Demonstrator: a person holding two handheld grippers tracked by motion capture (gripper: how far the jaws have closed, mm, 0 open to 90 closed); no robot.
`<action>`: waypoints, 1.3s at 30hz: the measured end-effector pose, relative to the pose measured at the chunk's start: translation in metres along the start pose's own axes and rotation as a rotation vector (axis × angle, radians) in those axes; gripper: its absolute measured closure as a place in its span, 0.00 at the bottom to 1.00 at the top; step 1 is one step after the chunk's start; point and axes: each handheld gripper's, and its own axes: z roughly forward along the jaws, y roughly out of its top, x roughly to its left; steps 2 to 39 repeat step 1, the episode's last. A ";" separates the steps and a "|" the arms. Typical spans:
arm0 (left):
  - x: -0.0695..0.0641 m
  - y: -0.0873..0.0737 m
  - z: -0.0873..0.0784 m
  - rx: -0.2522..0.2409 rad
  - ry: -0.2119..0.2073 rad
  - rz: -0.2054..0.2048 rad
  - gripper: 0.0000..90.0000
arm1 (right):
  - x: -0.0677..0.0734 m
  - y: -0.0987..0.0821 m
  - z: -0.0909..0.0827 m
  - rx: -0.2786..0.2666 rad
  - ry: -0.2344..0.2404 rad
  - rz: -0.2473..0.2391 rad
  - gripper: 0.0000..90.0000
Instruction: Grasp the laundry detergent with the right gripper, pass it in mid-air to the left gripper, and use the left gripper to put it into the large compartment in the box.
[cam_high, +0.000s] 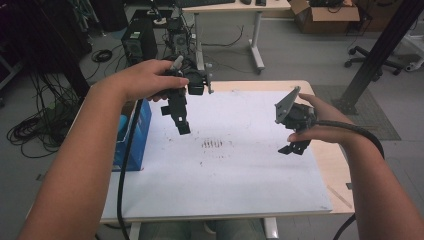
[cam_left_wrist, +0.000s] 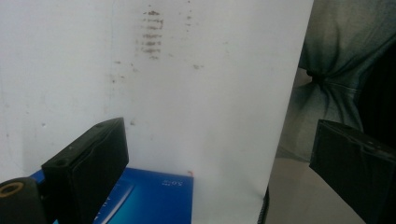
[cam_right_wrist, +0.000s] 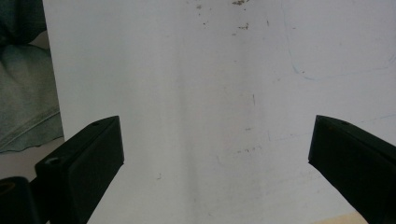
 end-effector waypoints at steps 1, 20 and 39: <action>0.000 -0.001 0.000 -0.006 0.000 -0.003 0.05 | 0.001 0.001 0.000 -0.007 -0.001 0.003 0.04; 0.000 -0.001 0.000 -0.006 0.000 -0.003 0.05 | 0.001 0.001 0.000 -0.007 -0.001 0.003 0.04; 0.000 -0.001 0.000 -0.006 0.000 -0.003 0.05 | 0.001 0.001 0.000 -0.007 -0.001 0.003 0.04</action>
